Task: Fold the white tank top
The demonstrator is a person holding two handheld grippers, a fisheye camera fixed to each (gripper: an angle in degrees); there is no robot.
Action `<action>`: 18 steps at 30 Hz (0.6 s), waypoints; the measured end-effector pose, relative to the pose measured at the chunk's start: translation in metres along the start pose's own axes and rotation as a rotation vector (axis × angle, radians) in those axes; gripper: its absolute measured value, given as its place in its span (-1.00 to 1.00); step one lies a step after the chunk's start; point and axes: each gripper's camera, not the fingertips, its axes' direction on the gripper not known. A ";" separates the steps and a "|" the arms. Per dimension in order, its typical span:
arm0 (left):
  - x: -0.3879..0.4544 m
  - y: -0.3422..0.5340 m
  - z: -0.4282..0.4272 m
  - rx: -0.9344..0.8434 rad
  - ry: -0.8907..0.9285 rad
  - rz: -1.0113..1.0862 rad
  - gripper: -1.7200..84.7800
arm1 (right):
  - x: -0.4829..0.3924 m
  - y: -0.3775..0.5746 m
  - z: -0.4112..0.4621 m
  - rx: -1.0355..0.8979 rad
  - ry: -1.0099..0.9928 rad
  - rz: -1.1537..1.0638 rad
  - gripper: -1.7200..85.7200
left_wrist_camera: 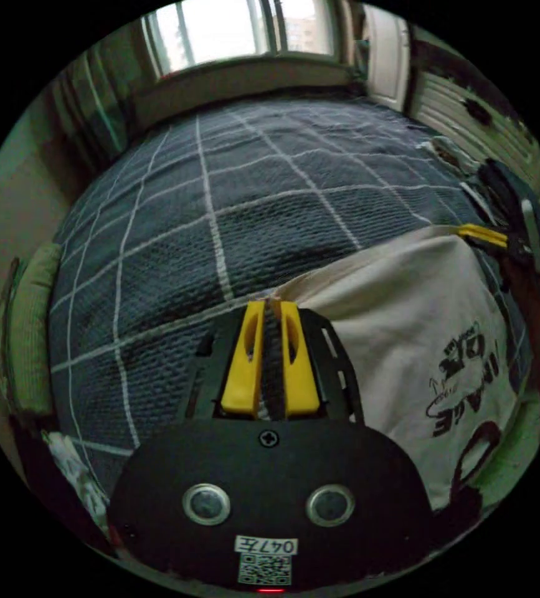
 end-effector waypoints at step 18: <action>0.160 0.300 -0.129 0.272 0.090 0.698 -0.72 | -0.136 0.278 -0.246 0.485 -0.288 -0.331 -0.89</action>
